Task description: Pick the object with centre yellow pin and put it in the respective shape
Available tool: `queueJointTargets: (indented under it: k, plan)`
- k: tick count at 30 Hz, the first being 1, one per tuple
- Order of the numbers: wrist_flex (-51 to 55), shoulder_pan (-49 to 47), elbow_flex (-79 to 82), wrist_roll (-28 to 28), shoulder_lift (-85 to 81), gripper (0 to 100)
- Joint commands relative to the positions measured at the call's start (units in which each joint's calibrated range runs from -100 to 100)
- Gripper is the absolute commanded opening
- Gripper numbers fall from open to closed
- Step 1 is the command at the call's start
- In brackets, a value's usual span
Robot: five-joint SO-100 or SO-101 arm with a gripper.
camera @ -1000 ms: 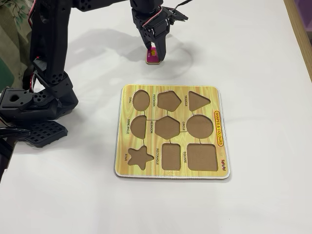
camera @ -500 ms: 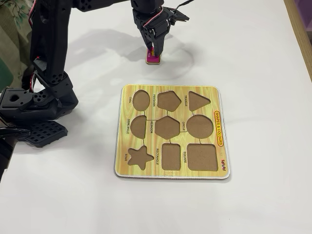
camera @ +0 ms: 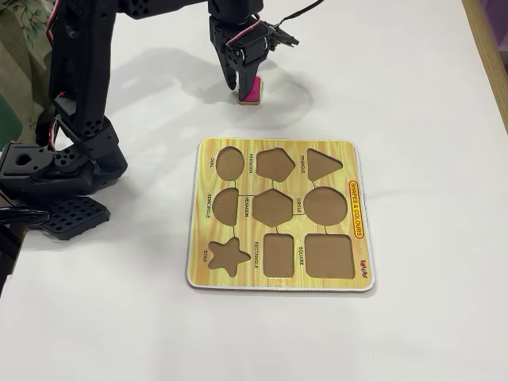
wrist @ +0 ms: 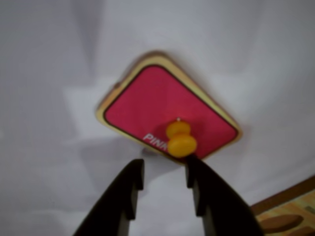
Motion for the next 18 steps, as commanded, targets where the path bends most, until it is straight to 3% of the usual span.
queueJointTargets:
  k: [1, 18]
  plan:
    - [0.9, 0.7, -1.0, 0.3, -0.8, 10]
    - [-2.8, 0.8, -2.1, 0.3, -0.8, 11]
